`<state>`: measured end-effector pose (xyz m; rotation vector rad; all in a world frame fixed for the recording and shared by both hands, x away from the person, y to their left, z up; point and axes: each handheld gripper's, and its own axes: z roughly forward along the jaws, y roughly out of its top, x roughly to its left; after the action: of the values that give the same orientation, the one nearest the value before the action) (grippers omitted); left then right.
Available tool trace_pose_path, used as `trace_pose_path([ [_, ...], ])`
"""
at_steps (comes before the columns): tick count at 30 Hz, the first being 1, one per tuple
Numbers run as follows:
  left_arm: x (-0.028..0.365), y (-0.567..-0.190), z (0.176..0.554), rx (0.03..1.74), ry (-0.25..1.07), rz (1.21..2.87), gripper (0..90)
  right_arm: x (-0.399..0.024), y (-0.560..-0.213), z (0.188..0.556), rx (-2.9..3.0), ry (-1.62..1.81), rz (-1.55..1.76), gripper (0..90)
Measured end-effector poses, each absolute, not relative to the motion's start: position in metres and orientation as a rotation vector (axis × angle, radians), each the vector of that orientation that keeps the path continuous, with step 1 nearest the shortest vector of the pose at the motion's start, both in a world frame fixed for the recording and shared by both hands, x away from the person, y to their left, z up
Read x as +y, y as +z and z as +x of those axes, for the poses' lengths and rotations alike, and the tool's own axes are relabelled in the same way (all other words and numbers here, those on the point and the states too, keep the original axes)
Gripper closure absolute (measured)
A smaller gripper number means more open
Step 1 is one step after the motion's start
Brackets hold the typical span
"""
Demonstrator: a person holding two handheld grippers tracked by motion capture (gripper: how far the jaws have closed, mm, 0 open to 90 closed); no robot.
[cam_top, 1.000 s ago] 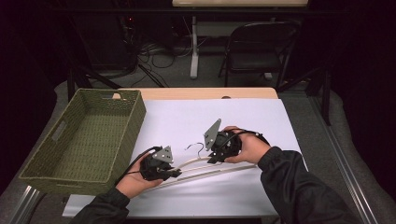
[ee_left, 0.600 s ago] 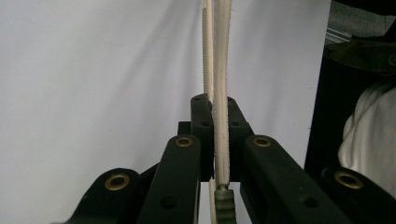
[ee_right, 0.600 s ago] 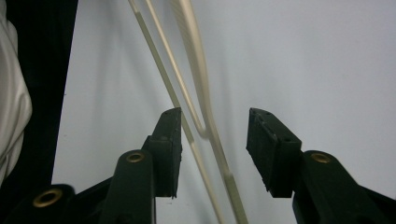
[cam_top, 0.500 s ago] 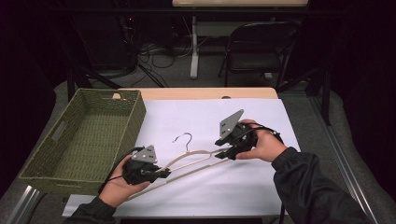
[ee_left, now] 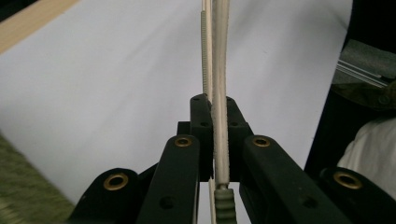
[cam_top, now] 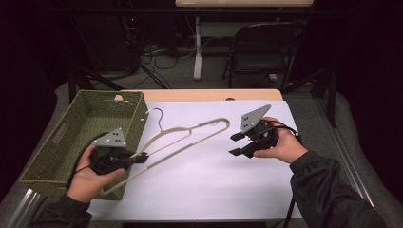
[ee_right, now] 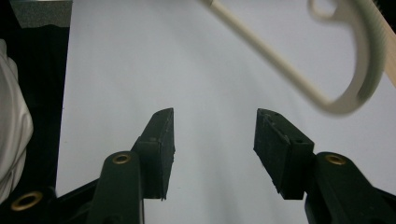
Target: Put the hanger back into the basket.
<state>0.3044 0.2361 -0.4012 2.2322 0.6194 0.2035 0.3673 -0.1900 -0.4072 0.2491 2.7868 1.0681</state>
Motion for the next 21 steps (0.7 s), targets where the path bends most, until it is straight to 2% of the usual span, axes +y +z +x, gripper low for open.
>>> trace_pose_path([
  [10, 0.289, -0.383, 0.333, 0.753, 0.248, 2.185, 87.4, -0.189, -0.412, 0.373, 2.802, 1.03, 0.281, 47.8],
  [21, 0.349, -0.356, 0.345, 0.868, 0.399, 2.144, 87.4, -0.197, -0.422, 0.378, 2.813, 0.98, 0.352, 47.7],
])
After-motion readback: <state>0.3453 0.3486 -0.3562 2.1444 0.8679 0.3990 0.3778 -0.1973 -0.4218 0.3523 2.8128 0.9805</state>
